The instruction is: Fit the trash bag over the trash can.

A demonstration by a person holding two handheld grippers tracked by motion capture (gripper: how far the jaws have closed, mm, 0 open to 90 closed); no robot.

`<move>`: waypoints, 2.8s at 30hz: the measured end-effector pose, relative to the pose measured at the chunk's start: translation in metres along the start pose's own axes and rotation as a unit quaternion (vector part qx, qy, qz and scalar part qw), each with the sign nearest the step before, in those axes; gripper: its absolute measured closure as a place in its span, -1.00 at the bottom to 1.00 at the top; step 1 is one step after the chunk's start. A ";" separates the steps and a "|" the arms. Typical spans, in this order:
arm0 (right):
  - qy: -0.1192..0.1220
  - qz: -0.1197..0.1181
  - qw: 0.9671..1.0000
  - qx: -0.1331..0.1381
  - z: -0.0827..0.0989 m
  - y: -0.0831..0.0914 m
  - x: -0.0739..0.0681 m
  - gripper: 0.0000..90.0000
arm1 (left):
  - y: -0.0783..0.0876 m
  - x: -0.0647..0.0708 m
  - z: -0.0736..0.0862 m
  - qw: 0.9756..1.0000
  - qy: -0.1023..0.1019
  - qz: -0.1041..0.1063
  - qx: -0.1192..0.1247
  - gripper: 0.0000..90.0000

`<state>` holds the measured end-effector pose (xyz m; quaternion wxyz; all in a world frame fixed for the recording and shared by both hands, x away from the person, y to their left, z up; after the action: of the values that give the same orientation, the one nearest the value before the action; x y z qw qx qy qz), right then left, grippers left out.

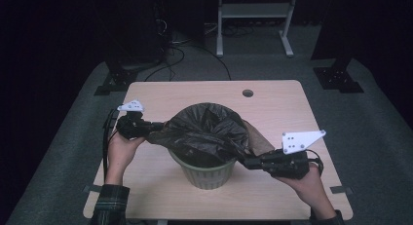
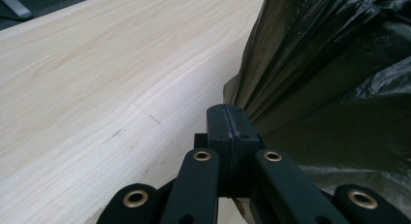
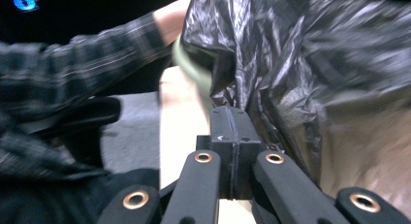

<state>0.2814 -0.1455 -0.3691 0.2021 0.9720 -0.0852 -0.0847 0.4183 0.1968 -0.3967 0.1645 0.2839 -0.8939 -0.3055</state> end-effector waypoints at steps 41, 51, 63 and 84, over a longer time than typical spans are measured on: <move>-0.047 0.115 0.985 -0.120 0.053 -0.036 0.059 1.00 | -0.029 -0.005 0.006 0.999 0.009 -0.002 -0.034 1.00; -0.031 0.054 0.988 -0.140 0.057 -0.050 0.036 1.00 | -0.030 -0.002 0.003 0.999 0.006 -0.004 -0.032 1.00; -0.030 0.058 0.988 -0.140 0.053 -0.045 0.037 0.56 | -0.036 0.002 0.002 0.999 -0.002 0.000 -0.047 1.00; -0.018 0.056 0.998 -0.035 -0.060 -0.054 0.020 0.67 | -0.022 0.001 0.001 1.000 -0.005 -0.001 -0.030 1.00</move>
<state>0.3195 -0.0778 -0.3396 0.2384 0.9565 -0.1399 -0.0936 0.4263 0.1824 -0.4110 0.1683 0.2779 -0.8850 -0.3335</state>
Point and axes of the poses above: each handheld gripper's, and its own axes: y roughly backward along the jaws, z roughly out of its underside, x roughly to its right, the point moved 7 cm from there along -y, roughly forward along the jaws, and after that the axes turned 3 degrees about -x, right-handed, at the moved point
